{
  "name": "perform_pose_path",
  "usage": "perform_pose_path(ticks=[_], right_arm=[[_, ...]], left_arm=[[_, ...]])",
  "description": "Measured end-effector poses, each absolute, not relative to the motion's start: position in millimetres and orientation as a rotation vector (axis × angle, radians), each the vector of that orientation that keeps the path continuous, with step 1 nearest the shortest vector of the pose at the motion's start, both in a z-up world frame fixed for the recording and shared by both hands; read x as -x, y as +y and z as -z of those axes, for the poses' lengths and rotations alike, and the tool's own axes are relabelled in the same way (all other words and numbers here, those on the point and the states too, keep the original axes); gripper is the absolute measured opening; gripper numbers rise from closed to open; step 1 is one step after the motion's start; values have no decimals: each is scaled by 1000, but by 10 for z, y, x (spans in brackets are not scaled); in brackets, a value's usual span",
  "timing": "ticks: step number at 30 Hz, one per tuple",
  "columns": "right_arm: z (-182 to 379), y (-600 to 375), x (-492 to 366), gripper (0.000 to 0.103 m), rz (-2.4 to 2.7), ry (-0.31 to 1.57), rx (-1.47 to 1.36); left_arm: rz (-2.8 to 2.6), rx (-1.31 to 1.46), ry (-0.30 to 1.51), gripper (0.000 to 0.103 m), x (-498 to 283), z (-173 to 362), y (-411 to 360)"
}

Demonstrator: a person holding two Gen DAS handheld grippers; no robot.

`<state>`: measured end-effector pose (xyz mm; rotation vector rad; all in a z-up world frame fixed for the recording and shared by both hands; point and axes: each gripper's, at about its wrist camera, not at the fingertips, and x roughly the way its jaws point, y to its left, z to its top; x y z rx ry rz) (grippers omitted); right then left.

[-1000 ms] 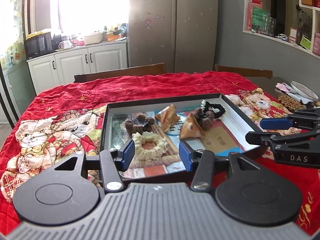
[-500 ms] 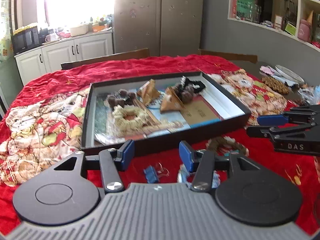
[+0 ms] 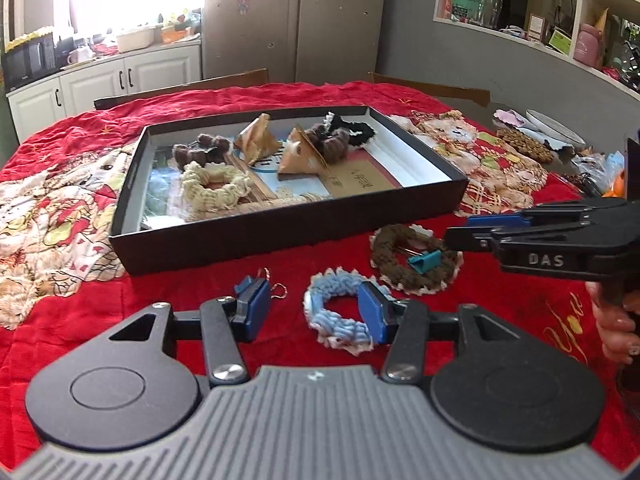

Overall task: Organize objects
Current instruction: 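Withdraw both open tools from the box toward the remaining scrunchies, then grasp light blue knitted scrunchie with left tool while right tool grasps brown knitted scrunchie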

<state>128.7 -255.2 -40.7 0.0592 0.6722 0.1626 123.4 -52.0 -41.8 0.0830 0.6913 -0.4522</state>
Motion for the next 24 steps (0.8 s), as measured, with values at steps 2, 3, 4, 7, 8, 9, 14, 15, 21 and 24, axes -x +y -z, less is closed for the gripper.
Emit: perform_pose_path(ticks=[2,3,4,7,8,9,14,15,21,24], right_arm=[[448,-2529,-1314,25,-162,682,-58],[474,-2518,-1327,25,-161,688,-55],[492,-2507,-1333,25,-157,692,-50],[534,-2476,-1343,24,-155,701,-34],[543,-2468,-1347,24,-154,702,-30],[550,-2465,-1349,24,-155,703,-28],[582,-2450,-1366,23,-159,710,-22],[580,-2452,-1361,23,-161,710,-22],[605,-2415,-1366,17,-167,712,-4],[606,-2411,-1367,14,-170,711,-5]], left_arm=[[458,-84,697,60,-1239,437,-534],[460,-84,701,57,-1241,447,-539],[462,-84,704,56,-1243,461,-542],[466,-83,714,52,-1258,500,-556],[468,-83,717,51,-1262,514,-559],[469,-83,721,51,-1268,529,-564],[469,-83,740,49,-1289,598,-584],[468,-84,741,48,-1291,609,-587],[460,-87,741,38,-1296,636,-591],[454,-92,737,32,-1294,640,-598]])
